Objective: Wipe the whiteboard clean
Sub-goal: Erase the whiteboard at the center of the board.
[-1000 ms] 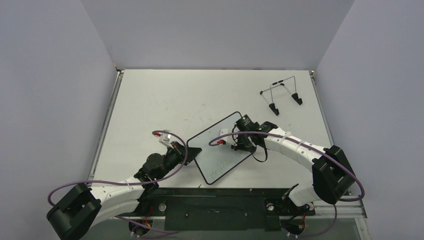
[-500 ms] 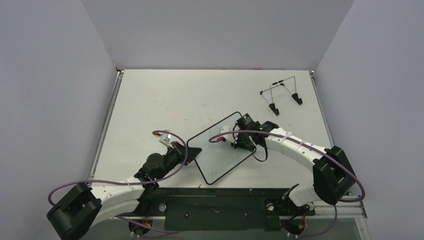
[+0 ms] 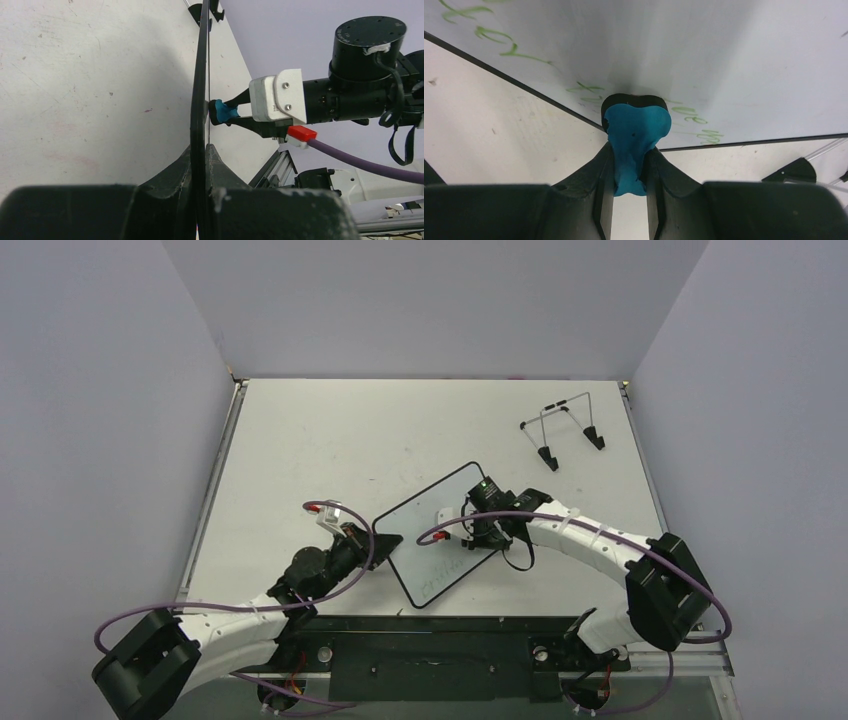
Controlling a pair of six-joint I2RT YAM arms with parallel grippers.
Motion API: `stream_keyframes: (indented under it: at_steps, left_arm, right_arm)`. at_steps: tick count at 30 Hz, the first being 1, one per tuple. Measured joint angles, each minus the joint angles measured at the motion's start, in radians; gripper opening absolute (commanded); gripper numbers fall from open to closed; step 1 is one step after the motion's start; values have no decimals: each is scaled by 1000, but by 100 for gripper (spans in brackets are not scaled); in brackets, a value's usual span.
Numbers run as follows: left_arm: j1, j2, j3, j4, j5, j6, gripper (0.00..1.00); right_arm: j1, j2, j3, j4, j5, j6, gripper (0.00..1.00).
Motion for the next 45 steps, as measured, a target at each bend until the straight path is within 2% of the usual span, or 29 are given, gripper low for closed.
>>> stream_keyframes:
  at_steps: [13,21,30,39,45]
  left_arm:
    - [1,-76,-21,-33,-27,2,0]
    - [1,-39,-21,-19,-26,-9,0]
    - [2,-33,-21,-12,-26,-9,0]
    - [2,-46,-21,-24,-26,-9,0]
    - [2,-65,-21,-30,-31,-5,0]
  right_arm:
    - [-14,0,-8,0,20,15,0]
    - [69,-2,-8,10,-28,39,0]
    - [-5,-2,-9,116,164,120,0]
    - [129,5,-10,51,113,45,0]
    - [29,11,-10,61,155,56,0]
